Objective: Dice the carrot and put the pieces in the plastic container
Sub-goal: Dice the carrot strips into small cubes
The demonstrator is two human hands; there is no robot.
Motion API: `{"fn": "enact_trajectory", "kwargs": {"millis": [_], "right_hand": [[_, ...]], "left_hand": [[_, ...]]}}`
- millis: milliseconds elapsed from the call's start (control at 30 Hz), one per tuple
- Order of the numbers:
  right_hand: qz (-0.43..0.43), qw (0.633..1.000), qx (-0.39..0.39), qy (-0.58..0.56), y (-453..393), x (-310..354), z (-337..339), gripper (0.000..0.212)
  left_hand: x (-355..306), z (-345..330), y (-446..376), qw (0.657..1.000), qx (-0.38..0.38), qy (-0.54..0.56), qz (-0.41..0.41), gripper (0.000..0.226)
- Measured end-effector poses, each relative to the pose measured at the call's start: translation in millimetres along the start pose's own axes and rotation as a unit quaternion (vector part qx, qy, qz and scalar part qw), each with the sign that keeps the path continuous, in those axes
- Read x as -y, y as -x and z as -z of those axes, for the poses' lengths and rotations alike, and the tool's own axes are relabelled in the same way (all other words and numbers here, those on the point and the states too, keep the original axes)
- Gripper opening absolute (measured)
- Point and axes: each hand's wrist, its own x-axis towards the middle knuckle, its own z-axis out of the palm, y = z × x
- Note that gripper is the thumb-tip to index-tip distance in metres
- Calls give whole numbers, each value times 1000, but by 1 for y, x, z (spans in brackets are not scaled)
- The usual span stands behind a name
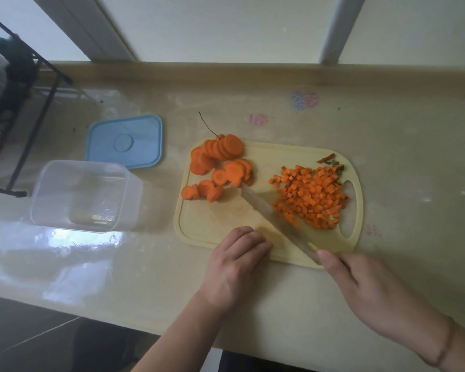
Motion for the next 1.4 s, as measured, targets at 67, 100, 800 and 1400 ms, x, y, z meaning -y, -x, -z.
{"fn": "enact_trajectory", "kwargs": {"millis": [67, 100, 800, 1400], "right_hand": [[4, 1000, 1, -3, 1, -3, 2, 77], [5, 1000, 4, -5, 2, -2, 2, 77], [-16, 999, 37, -8, 28, 5, -12, 81], [16, 999, 19, -25, -15, -23, 22, 84]], "left_hand": [[-1, 0, -1, 1000, -4, -2, 0, 16], [-1, 0, -1, 1000, -9, 1, 1, 14], [-8, 13, 5, 997, -49, 39, 39, 6], [-13, 19, -1, 977, -131, 105, 127, 19]]}}
